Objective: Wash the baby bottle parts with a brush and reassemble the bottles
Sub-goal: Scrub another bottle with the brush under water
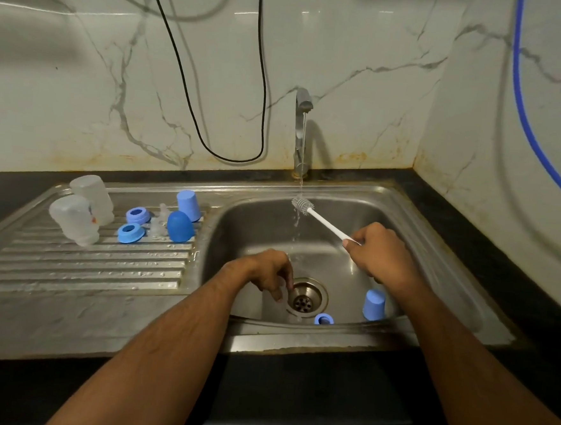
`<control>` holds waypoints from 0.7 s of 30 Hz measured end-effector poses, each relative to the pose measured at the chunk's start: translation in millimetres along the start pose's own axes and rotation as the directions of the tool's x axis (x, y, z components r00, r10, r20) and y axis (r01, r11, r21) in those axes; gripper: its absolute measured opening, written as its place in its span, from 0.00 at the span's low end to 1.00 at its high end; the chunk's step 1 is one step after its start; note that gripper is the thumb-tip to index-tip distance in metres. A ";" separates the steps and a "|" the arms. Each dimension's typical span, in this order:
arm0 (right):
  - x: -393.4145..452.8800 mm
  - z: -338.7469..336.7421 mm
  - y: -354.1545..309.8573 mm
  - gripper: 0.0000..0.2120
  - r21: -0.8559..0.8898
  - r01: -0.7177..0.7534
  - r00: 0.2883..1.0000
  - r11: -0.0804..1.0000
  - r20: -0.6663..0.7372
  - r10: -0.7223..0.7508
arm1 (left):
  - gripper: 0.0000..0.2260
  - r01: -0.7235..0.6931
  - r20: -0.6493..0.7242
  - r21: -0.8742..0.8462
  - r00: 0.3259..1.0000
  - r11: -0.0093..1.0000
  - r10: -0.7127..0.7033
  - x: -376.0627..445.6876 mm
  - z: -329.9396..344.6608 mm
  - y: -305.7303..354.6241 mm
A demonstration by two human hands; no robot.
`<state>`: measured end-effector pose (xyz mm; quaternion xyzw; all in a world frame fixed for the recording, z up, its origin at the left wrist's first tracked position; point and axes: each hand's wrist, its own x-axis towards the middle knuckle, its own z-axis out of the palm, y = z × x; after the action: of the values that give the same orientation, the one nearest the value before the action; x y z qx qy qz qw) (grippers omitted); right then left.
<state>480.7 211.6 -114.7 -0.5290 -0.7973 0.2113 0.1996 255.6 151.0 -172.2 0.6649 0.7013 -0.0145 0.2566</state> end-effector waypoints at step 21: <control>52.0 10.2 17.2 0.13 -0.064 -0.062 0.991 0.996 -0.122 0.053 | 0.18 -0.308 -0.439 -0.899 0.611 0.313 -0.659 74.7 -37.6 3.9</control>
<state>469.5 264.6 -127.6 -0.5699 -0.7750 0.1577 0.2231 247.6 234.1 -166.6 0.2298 0.6859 0.6398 0.2598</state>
